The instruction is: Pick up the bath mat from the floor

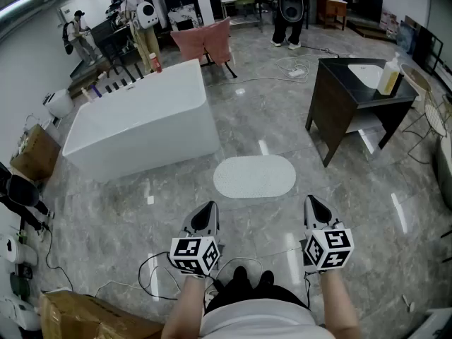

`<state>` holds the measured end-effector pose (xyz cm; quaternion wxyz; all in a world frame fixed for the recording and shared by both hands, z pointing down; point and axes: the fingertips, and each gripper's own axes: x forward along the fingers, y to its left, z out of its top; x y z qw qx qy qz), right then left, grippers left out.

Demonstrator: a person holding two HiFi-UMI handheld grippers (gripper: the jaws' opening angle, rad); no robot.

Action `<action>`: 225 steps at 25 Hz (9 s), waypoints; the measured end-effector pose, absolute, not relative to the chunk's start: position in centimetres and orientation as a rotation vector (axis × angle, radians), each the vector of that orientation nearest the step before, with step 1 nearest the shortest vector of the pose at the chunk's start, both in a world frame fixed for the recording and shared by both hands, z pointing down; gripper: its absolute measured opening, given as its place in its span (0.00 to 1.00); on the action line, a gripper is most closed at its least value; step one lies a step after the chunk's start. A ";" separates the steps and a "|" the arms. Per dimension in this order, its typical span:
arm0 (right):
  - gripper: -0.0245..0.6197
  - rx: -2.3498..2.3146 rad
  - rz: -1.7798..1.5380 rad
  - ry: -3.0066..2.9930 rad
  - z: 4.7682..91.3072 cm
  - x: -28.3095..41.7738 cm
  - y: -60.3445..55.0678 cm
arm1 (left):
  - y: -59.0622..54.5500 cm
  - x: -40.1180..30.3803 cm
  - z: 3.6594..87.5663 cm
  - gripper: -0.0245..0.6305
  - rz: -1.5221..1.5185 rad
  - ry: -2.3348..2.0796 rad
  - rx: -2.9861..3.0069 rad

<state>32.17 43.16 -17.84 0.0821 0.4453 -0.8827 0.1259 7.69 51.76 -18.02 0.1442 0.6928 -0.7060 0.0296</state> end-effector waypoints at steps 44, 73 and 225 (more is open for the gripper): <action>0.45 1.433 0.403 -2.458 -13.5 35.9 34.3 | 44.5 4.7 -13.4 0.43 -0.009 -2.068 1.862; 0.45 1.430 0.482 -2.250 -5.8 22.6 9.2 | 19.8 -13.5 -6.7 0.38 0.093 -2.081 1.753; 0.45 1.144 0.848 -1.835 71.8 31.4 -8.9 | -2.4 4.3 68.3 0.07 0.572 -1.132 1.830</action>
